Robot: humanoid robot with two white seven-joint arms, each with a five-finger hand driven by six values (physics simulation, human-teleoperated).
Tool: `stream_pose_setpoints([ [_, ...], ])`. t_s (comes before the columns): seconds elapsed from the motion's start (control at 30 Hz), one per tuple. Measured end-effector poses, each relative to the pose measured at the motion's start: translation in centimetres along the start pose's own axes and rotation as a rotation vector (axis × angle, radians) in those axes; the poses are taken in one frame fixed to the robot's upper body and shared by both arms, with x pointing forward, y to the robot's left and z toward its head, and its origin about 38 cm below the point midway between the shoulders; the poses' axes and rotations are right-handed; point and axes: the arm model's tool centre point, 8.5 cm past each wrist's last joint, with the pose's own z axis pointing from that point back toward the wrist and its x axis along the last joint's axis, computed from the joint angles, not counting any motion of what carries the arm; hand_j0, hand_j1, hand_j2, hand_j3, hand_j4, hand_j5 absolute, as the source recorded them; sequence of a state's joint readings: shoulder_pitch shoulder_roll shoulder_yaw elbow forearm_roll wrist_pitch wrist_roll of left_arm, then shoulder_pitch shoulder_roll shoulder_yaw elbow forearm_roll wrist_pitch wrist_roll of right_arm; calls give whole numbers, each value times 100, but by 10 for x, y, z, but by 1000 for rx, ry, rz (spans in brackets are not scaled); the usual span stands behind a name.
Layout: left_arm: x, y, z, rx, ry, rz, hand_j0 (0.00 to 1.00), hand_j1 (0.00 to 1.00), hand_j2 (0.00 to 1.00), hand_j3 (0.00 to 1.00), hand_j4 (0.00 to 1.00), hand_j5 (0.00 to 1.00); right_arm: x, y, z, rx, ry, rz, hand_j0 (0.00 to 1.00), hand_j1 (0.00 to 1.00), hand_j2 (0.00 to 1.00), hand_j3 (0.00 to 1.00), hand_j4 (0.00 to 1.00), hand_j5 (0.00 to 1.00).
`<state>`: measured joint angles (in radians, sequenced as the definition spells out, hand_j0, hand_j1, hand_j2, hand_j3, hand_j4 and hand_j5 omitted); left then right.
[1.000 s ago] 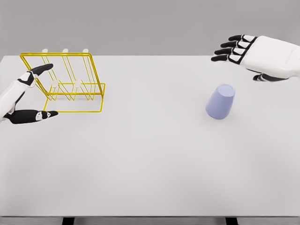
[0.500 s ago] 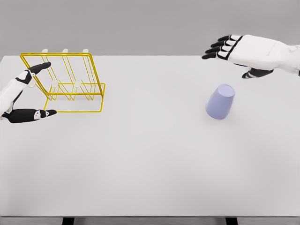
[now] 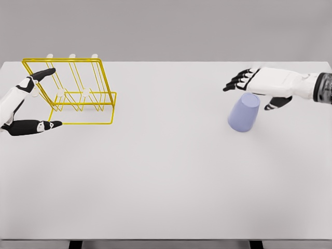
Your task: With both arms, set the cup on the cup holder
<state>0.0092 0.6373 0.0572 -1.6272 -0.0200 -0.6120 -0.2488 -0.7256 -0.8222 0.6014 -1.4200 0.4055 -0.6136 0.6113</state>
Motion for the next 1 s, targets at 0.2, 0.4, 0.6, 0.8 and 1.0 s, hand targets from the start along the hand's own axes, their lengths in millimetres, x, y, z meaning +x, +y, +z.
stream_pose_setpoints([
  [0.2, 0, 1, 0, 3, 1, -2, 100, 100, 100, 100, 100, 100, -5, 6, -12, 11, 2, -32, 100, 100, 100, 100, 100, 100],
  [0.4, 0, 2, 0, 6, 1, -3, 100, 100, 100, 100, 100, 100, -11, 17, -15, 35, 13, -58, 100, 100, 100, 100, 100, 100],
  [0.6, 1, 3, 0, 6, -1, -4, 100, 100, 100, 100, 100, 100, -10, 24, -16, 59, 10, -62, 100, 100, 100, 100, 100, 100],
  [0.8, 1, 3, 0, 6, -3, -7, 100, 100, 100, 100, 100, 100, -8, 27, -18, 70, 5, -60, 98, 98, 98, 98, 98, 98],
  [1.0, 1, 5, 0, 9, -2, -10, 100, 100, 100, 100, 100, 100, -8, 26, -17, 67, 1, -64, 58, 58, 58, 58, 58, 58],
])
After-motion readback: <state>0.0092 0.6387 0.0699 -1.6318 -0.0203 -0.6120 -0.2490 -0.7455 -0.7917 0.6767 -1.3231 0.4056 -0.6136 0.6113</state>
